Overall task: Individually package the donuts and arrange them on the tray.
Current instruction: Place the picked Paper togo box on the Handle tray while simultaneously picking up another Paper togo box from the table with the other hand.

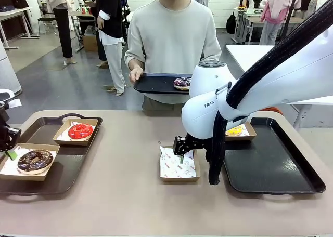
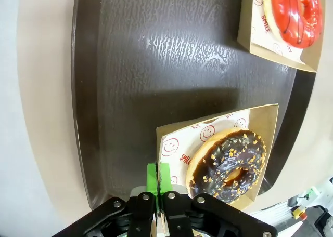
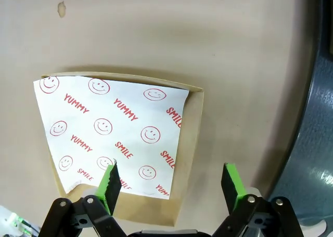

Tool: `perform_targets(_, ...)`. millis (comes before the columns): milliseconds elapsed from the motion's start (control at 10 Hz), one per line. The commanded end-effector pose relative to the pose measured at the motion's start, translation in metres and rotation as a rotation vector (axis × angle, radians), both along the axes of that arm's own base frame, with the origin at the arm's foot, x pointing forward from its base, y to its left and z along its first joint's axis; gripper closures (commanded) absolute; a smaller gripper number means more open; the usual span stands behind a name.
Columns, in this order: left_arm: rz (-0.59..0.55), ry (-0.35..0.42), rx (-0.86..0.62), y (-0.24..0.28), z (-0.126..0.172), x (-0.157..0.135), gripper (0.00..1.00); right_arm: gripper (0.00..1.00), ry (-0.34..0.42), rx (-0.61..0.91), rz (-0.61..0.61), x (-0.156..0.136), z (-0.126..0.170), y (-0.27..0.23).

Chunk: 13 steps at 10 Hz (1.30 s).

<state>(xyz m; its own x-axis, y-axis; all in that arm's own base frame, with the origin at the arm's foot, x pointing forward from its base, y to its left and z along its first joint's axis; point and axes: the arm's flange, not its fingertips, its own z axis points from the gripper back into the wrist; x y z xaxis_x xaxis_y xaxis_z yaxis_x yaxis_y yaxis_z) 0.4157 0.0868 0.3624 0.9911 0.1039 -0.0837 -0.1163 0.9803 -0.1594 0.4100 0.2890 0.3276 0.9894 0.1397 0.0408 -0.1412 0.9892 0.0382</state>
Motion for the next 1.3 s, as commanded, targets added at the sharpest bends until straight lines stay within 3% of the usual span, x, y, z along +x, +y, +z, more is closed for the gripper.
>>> perform_targets(0, -0.006, -0.019, -0.012, -0.0004, -0.0026, 0.0111, 0.99, 0.0, -0.02, 0.01, -0.021, -0.0057, -0.0061, -0.0001)
perform_targets(1200, -0.011, -0.096, 0.081, -0.0082, -0.0122, 0.0155, 0.99, 0.0, -0.024, 0.024, -0.05, -0.0041, -0.0094, -0.0048)
